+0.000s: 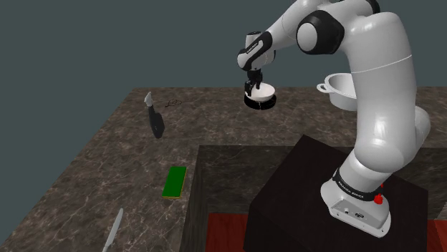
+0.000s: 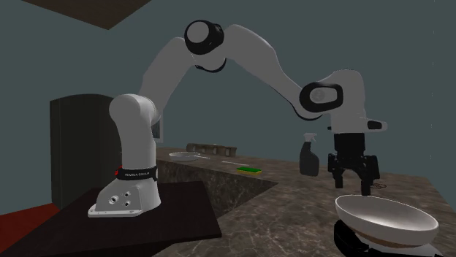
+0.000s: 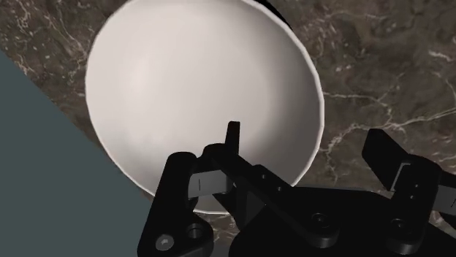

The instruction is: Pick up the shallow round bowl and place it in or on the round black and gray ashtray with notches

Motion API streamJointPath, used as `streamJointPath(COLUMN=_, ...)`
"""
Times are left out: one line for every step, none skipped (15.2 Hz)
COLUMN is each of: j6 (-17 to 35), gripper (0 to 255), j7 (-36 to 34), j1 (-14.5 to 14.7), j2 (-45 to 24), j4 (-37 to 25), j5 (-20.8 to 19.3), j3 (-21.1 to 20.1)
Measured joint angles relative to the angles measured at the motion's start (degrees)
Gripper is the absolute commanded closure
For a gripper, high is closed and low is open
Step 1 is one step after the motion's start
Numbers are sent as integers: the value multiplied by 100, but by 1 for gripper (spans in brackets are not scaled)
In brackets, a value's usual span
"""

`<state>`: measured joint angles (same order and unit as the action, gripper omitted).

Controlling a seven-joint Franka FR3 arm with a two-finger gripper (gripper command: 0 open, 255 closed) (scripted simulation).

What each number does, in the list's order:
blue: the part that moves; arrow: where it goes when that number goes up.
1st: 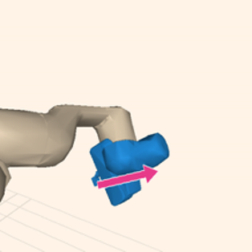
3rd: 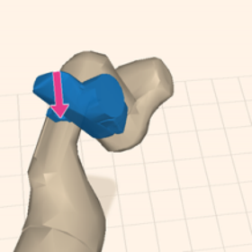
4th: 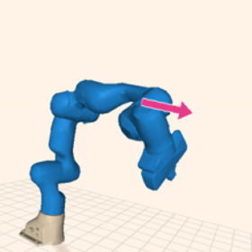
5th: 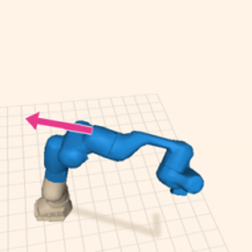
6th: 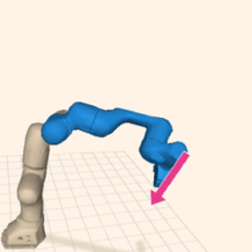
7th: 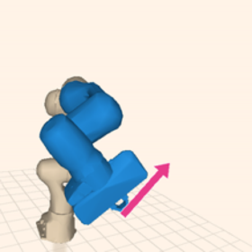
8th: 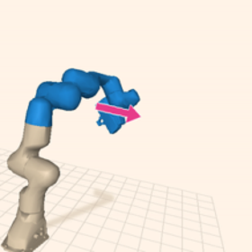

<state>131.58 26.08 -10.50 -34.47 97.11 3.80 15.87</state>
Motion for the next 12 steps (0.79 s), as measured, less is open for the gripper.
streamJointPath(j6=0, gripper=0, j7=0, j1=0, j2=0, j4=0, j5=0, j3=0)
streamJointPath(j6=-58, gripper=0, j7=-1, j1=9, j2=67, j4=10, j5=-15, j3=12)
streamJointPath(j6=-168, gripper=0, j7=-12, j1=27, j2=152, j4=-19, j5=-37, j3=27)
streamJointPath(j6=-300, gripper=0, j7=-21, j1=42, j2=240, j4=-68, j5=-58, j3=41)
streamJointPath(j6=-441, gripper=0, j7=-39, j1=58, j2=299, j4=-153, j5=-77, j3=52)
streamJointPath(j6=-482, gripper=0, j7=-49, j1=77, j2=375, j4=-120, j5=-95, j3=62)
streamJointPath(j6=-507, gripper=0, j7=-57, j1=85, j2=400, j4=-118, j5=-102, j3=65)
streamJointPath(j6=-517, gripper=0, j7=-62, j1=91, j2=412, j4=-114, j5=-105, j3=66)
streamJointPath(j6=-521, gripper=0, j7=-64, j1=94, j2=418, j4=-110, j5=-107, j3=66)
streamJointPath(j6=-523, gripper=0, j7=-65, j1=95, j2=422, j4=-108, j5=-108, j3=67)
streamJointPath(j6=-525, gripper=0, j7=-65, j1=95, j2=423, j4=-107, j5=-108, j3=67)
streamJointPath(j6=-526, gripper=0, j7=-66, j1=95, j2=424, j4=-107, j5=-109, j3=67)
